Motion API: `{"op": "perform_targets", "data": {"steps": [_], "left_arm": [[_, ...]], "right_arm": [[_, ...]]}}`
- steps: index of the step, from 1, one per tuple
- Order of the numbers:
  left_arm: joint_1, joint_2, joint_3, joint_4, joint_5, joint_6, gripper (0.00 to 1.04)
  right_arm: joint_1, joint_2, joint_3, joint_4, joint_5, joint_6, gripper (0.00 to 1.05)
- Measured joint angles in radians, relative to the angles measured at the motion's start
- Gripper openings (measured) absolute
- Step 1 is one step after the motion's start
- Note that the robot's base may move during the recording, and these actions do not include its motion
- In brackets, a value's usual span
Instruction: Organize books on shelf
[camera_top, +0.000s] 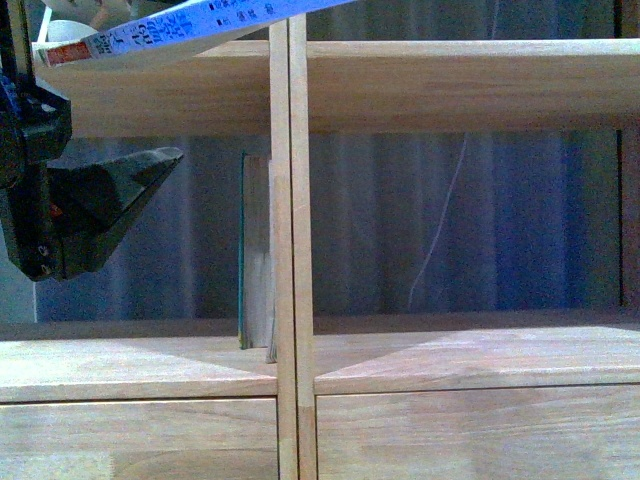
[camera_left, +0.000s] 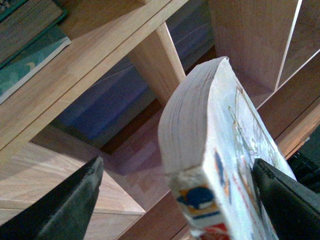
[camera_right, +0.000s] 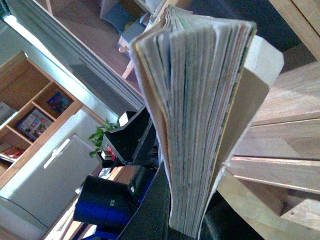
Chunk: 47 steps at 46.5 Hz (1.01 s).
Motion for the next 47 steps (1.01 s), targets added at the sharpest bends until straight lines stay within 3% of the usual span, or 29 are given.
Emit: {"op": "perform_targets", "data": {"steps": [5, 15, 22, 28, 41, 47], "left_arm": [[-0.005, 0.0, 0.0, 0.0, -0.032, 0.003, 0.7], [-0.016, -0.003, 0.0, 0.004, -0.039, 0.014, 0.42], [-0.022, -0.022, 0.003, -0.01, -0.053, -0.024, 0.15], [-0.024, -0.035, 0.008, -0.018, -0.058, -0.054, 0.08], [-0.024, -0.04, 0.008, -0.054, -0.061, -0.064, 0.07], [-0.019, -0.047, 0.008, -0.081, -0.062, -0.042, 0.07]], "right_arm": [[0.003, 0.0, -0.003, -0.001, 0.005, 0.005, 0.07], [0.018, 0.0, -0.005, -0.004, 0.019, 0.005, 0.07], [0.019, 0.001, -0.01, -0.011, 0.029, 0.005, 0.07], [0.025, 0.001, -0.012, -0.013, 0.034, 0.012, 0.07], [0.028, 0.001, -0.011, -0.055, 0.059, 0.006, 0.07], [0.019, 0.006, -0.008, -0.059, 0.08, -0.025, 0.24]]}}
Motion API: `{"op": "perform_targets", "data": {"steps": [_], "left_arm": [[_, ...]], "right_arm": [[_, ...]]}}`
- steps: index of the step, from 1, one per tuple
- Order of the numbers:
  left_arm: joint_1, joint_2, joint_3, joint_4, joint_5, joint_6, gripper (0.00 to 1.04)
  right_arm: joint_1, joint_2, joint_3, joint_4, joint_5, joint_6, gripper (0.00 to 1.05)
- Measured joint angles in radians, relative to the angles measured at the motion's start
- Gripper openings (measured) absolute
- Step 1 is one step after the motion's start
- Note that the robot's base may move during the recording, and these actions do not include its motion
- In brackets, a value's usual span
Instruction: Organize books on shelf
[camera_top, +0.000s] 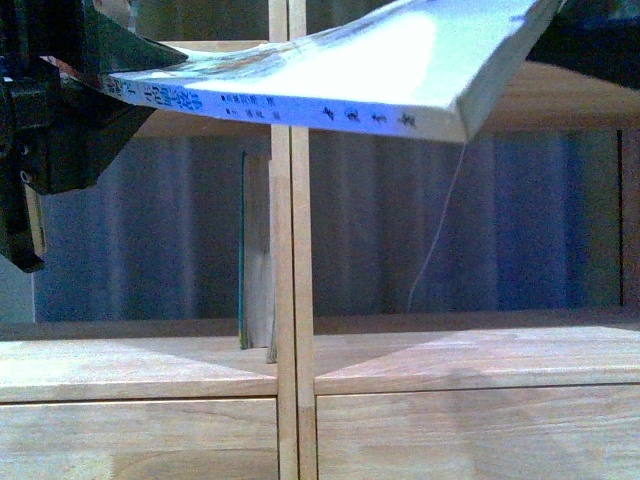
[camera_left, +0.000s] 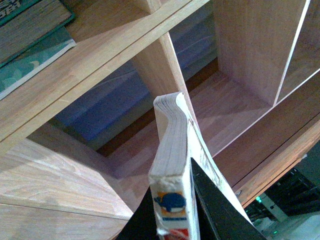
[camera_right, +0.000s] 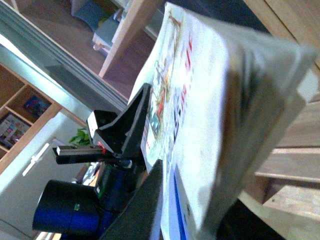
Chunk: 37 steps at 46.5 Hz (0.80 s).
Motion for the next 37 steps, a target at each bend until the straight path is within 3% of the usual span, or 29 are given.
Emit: {"op": "perform_targets", "data": {"steps": [11, 19, 27, 37], "left_arm": [[0.081, -0.032, 0.025, -0.095, 0.029, 0.064, 0.07], [0.205, -0.076, 0.077, -0.251, 0.068, 0.243, 0.07], [0.307, -0.15, 0.104, -0.399, 0.05, 0.538, 0.07], [0.402, -0.179, 0.077, -0.385, 0.021, 0.939, 0.07]], "right_arm": [[-0.153, 0.019, 0.009, 0.104, 0.017, -0.089, 0.64], [-0.343, 0.08, 0.034, 0.242, 0.078, -0.275, 0.98], [-0.512, 0.124, -0.019, 0.368, 0.137, -0.482, 0.98], [-0.615, 0.151, -0.118, 0.346, 0.15, -0.532, 0.98]]}}
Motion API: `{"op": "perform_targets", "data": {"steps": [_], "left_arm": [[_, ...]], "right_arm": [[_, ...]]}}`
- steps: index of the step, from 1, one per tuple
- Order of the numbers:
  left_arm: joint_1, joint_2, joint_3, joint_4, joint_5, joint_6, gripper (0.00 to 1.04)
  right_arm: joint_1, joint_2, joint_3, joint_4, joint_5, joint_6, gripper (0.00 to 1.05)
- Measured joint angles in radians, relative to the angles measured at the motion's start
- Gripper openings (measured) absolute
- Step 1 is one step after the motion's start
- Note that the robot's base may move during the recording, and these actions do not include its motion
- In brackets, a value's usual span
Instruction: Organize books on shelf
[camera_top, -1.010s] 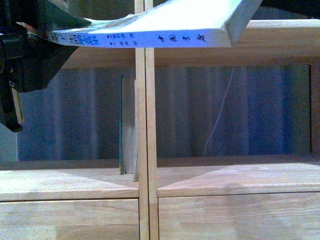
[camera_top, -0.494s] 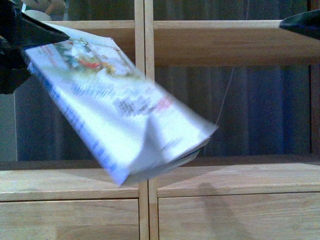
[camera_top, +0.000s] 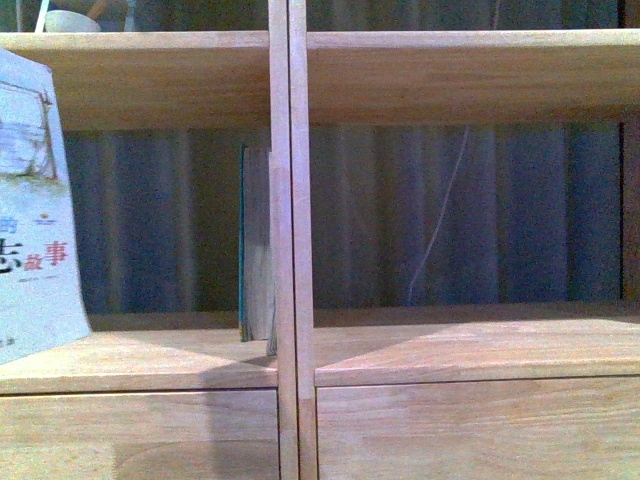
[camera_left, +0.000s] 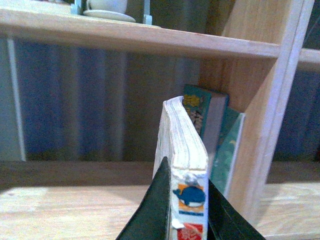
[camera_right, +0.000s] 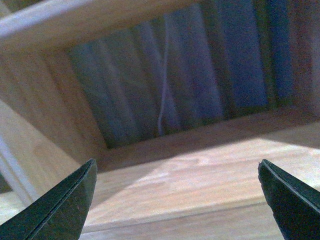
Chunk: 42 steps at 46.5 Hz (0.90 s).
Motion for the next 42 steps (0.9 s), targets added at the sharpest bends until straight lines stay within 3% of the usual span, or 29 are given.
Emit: {"op": "perform_targets", "data": {"steps": [6, 12, 27, 30, 31, 36, 42], "left_arm": [[0.053, 0.003, -0.018, 0.04, 0.017, 0.121, 0.07], [0.079, 0.024, -0.018, 0.088, 0.038, 0.163, 0.07], [0.117, 0.178, 0.064, 0.19, 0.146, 0.212, 0.07], [0.117, 0.217, 0.093, 0.197, 0.164, 0.226, 0.07], [0.117, 0.25, 0.117, 0.201, 0.179, 0.241, 0.07], [0.116, 0.323, 0.157, 0.217, 0.212, 0.273, 0.07], [0.106, 0.415, 0.203, 0.23, 0.256, 0.306, 0.07]], "right_arm": [[-0.007, 0.002, -0.006, -0.013, -0.005, -0.014, 0.97], [0.002, -0.063, -0.027, -0.23, -0.012, -0.182, 0.79], [0.038, -0.2, -0.293, -0.15, 0.024, -0.293, 0.37], [0.068, -0.226, -0.331, -0.136, 0.073, -0.297, 0.28], [0.09, -0.246, -0.36, -0.127, 0.088, -0.298, 0.21], [0.111, -0.287, -0.42, -0.112, 0.089, -0.306, 0.05], [0.111, -0.33, -0.475, -0.103, 0.095, -0.312, 0.03]]}}
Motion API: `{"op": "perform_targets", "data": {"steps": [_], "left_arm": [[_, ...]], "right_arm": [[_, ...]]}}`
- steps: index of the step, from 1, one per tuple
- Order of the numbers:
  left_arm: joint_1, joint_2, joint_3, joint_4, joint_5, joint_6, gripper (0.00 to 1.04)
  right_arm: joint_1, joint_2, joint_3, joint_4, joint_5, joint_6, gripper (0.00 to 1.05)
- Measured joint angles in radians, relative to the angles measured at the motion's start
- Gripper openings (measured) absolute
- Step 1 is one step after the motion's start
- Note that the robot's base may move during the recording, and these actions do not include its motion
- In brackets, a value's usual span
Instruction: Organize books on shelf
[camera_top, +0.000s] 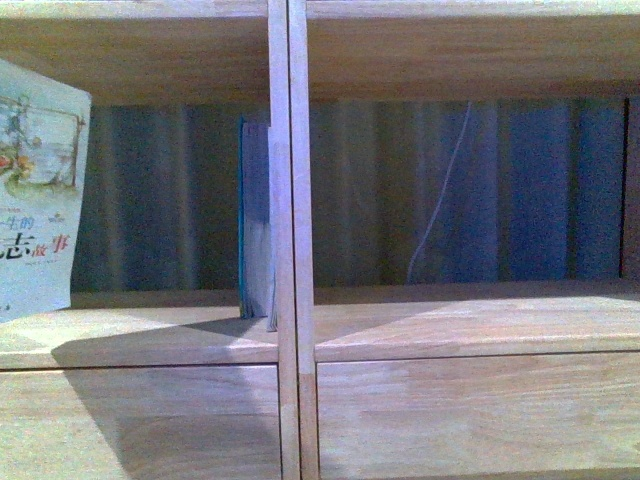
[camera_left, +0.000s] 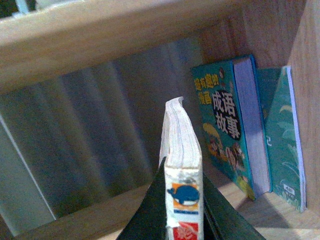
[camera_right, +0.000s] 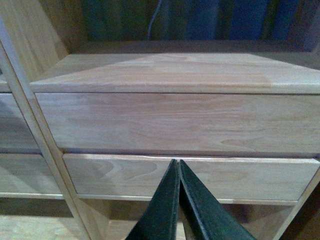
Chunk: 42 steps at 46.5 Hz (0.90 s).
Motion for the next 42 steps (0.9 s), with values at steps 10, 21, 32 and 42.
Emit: {"op": "perform_targets", "data": {"steps": [10, 21, 32, 42], "left_arm": [[-0.027, 0.17, 0.134, 0.004, 0.017, 0.053, 0.07], [-0.042, 0.316, 0.282, 0.003, 0.006, 0.083, 0.07], [-0.079, 0.438, 0.409, -0.003, -0.008, 0.095, 0.07], [-0.155, 0.562, 0.544, -0.022, -0.036, 0.1, 0.07]], "right_arm": [[0.0, -0.072, -0.073, 0.0, 0.001, 0.0, 0.03], [0.0, -0.152, -0.13, -0.019, 0.001, 0.0, 0.03], [0.0, -0.226, -0.165, -0.056, 0.001, 0.0, 0.03], [0.0, -0.307, -0.193, -0.108, 0.001, 0.0, 0.03]]}}
